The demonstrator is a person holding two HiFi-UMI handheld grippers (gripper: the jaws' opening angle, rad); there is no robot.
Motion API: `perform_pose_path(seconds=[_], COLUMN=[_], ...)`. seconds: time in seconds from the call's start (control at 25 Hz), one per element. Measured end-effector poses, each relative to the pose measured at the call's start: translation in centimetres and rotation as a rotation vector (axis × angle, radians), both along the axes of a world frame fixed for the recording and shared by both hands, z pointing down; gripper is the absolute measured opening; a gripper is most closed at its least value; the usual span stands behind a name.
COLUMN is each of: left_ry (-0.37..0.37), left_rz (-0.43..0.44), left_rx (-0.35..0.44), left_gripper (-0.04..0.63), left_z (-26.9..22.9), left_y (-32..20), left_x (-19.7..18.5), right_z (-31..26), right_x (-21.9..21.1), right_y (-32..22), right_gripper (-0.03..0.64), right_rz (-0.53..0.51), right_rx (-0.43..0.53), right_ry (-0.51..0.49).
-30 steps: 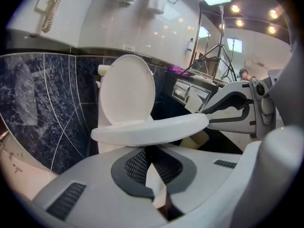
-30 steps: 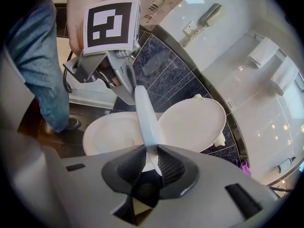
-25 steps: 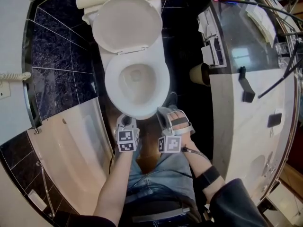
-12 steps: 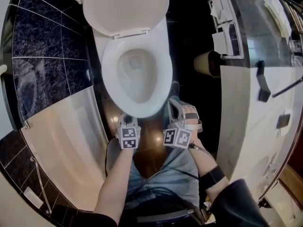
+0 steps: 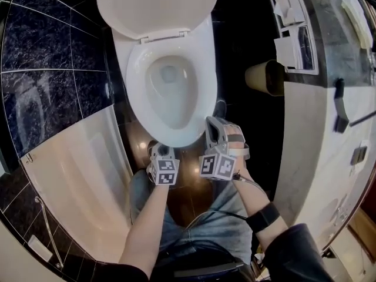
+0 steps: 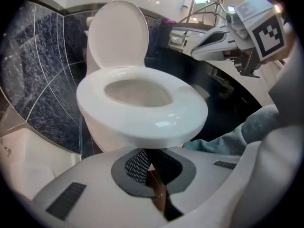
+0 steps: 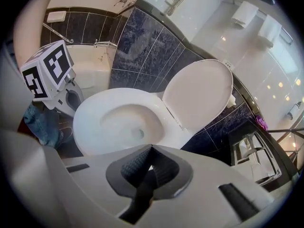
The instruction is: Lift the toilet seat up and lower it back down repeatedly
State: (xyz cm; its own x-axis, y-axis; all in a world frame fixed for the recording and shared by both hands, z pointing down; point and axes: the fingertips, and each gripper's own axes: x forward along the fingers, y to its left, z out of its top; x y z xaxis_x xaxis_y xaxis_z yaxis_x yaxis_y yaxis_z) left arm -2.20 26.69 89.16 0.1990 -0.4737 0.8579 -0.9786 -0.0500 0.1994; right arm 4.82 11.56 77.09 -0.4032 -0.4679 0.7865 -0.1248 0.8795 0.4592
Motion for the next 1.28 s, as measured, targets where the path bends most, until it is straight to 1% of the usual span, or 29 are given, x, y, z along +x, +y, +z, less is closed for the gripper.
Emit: perform_pose_path(seconds=[0.24, 0.32, 0.48, 0.64, 0.84, 1.0, 1.16, 1.28], left_ry=[0.024, 0.031, 0.030, 0.003, -0.037, -0.093, -0.134, -0.155], left_rz=[-0.029, -0.033, -0.039, -0.038, -0.050, -0.047, -0.054, -0.075], left_rx=[-0.120, -0.123, -0.100, -0.022, 0.090, 0.219, 0.328, 0.404], left_gripper=[0.000, 0.000, 0.000, 0.000, 0.000, 0.000, 0.000, 0.000], left_z=[1.7, 1.7, 0.4, -3.5, -11.6, -21.4, -30.9, -37.6], left_y=[2.3, 2.4, 1.2, -1.3, -4.9, -8.3, -10.3, -11.9], left_x=[0.4, 0.3, 0.0, -1.4, -4.7, -7.5, -9.2, -10.2], right_z=[0.6, 0.5, -0.4, -3.0, -9.1, -15.5, -22.2, -27.4], right_x=[0.3, 0.4, 0.4, -0.2, -1.7, -2.7, -3.0, -3.0], right_y=[0.4, 0.2, -0.4, -1.1, -2.1, -2.6, -3.4, -4.8], right_gripper=[0.018, 0.017, 0.018, 0.018, 0.018, 0.020, 0.020, 0.020], right_rz=[0.014, 0.019, 0.037, 0.052, 0.042, 0.052, 0.122, 0.158], right_rx=[-0.023, -0.022, -0.020, -0.019, -0.002, -0.010, -0.061, -0.066], right_ry=[0.009, 0.012, 0.011, -0.009, -0.054, -0.117, -0.244, -0.326])
